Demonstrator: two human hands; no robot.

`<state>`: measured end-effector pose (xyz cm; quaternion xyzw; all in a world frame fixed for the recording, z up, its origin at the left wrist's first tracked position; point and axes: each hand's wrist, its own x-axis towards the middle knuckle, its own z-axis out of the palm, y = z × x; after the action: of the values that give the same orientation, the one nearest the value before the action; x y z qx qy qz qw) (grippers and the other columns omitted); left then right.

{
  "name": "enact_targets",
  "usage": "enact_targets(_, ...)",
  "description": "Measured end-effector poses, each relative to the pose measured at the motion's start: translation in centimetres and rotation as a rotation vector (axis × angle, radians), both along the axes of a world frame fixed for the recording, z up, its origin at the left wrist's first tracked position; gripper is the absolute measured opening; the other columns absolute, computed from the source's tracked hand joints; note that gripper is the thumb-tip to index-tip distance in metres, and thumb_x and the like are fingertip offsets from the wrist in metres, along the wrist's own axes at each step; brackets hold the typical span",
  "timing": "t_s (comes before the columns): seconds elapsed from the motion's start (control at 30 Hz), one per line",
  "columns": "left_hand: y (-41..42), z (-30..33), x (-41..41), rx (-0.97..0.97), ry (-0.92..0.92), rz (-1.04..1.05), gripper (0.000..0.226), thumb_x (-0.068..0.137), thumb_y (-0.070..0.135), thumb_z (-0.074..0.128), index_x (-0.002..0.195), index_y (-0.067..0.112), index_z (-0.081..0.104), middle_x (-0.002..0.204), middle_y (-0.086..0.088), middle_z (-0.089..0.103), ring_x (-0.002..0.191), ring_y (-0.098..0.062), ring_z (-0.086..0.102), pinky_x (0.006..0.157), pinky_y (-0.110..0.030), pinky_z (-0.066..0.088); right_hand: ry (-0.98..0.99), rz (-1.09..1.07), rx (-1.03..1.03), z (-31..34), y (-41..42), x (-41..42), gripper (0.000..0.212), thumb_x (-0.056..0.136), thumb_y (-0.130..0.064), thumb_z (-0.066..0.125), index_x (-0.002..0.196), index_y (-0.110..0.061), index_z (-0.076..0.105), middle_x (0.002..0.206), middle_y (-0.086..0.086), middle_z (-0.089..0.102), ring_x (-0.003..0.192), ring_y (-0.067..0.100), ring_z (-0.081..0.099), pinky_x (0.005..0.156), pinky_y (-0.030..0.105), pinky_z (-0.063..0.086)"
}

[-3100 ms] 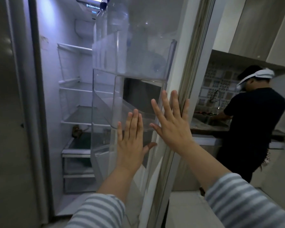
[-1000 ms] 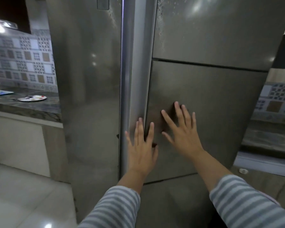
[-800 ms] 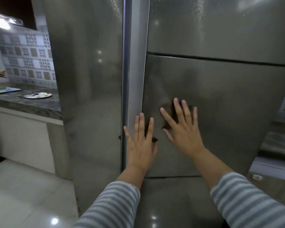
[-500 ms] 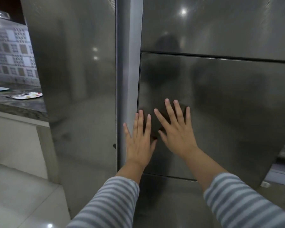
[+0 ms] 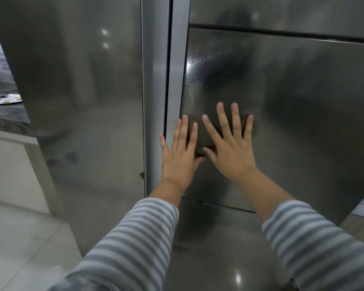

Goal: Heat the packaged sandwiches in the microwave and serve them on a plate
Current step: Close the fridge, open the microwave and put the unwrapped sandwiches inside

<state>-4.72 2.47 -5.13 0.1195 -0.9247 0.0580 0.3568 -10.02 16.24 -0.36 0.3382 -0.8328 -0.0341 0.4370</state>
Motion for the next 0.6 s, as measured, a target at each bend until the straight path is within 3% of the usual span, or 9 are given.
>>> enact_targets(0.1, 0.3, 0.7, 1.4, 0.043, -0.038, -0.01, 0.093, 0.092, 0.045, 0.052, 0.151, 0.019, -0.014, 0.158, -0.007, -0.024, 0.144, -0.02, -0.024, 0.114, -0.059, -0.004, -0.047, -0.016, -0.014, 0.2, -0.3, 1.1, 0.084, 0.083, -0.041, 0.062, 0.153, -0.025, 0.018, 0.161, 0.013, 0.001, 0.146, 0.038, -0.005, 0.112, 0.063, -0.005)
enact_targets(0.2, -0.3, 0.9, 3.8, 0.125, -0.094, -0.042, 0.088, 0.094, 0.024, 0.05, 0.151, 0.022, -0.017, 0.161, -0.002, -0.018, 0.146, -0.017, -0.019, 0.117, -0.054, -0.004, -0.125, -0.009, -0.034, -0.6, -0.9, 2.8, 0.074, 0.088, -0.039, 0.056, 0.152, -0.024, 0.021, 0.161, 0.014, 0.001, 0.147, 0.036, -0.002, 0.112, 0.063, 0.001)
enact_targets(0.27, -1.0, 0.0, 6.1, 0.191, -0.116, -0.037, 0.085, 0.092, 0.017, 0.05, 0.152, 0.024, -0.009, 0.162, 0.001, -0.003, 0.149, -0.015, -0.006, 0.12, -0.048, 0.001, -0.213, 0.021, -0.019, -2.2, -1.5, 4.7, 0.07, 0.09, -0.04, 0.052, 0.152, -0.023, 0.022, 0.161, 0.014, 0.0, 0.148, 0.034, -0.003, 0.114, 0.061, 0.001)
enact_targets(0.37, -2.3, -2.7, 10.6, 0.388, -0.168, -0.041, 0.063, 0.091, 0.012, 0.048, 0.15, 0.021, 0.027, 0.153, -0.003, 0.034, 0.141, -0.021, 0.031, 0.114, -0.039, 0.023, -0.478, 0.057, 0.066, -6.5, -3.0, 8.5, 0.06, 0.097, -0.042, 0.04, 0.151, -0.025, 0.021, 0.161, 0.012, -0.004, 0.148, 0.03, -0.002, 0.117, 0.055, 0.002)
enact_targets(0.47, -4.0, -6.1, 16.0, 0.544, -0.297, 0.026, 0.042, 0.091, 0.016, 0.047, 0.132, 0.019, 0.054, 0.134, -0.006, 0.055, 0.121, -0.03, 0.054, 0.098, -0.038, 0.045, -0.762, 0.128, 0.132, -11.4, -4.7, 12.8, 0.046, 0.098, -0.04, 0.039, 0.141, -0.024, 0.041, 0.158, 0.011, 0.017, 0.138, 0.032, 0.03, 0.113, 0.049, 0.024)
enact_targets(0.6, -6.8, -11.0, 23.2, 0.714, -0.421, 0.172, 0.041, 0.092, 0.02, 0.049, 0.132, 0.022, 0.055, 0.135, -0.004, 0.057, 0.122, -0.026, 0.053, 0.1, -0.036, 0.045, -1.007, 0.231, 0.287, -16.8, -7.7, 17.3, 0.036, 0.098, -0.035, 0.04, 0.124, -0.018, 0.059, 0.137, 0.009, 0.049, 0.12, 0.03, 0.05, 0.095, 0.039, 0.044)
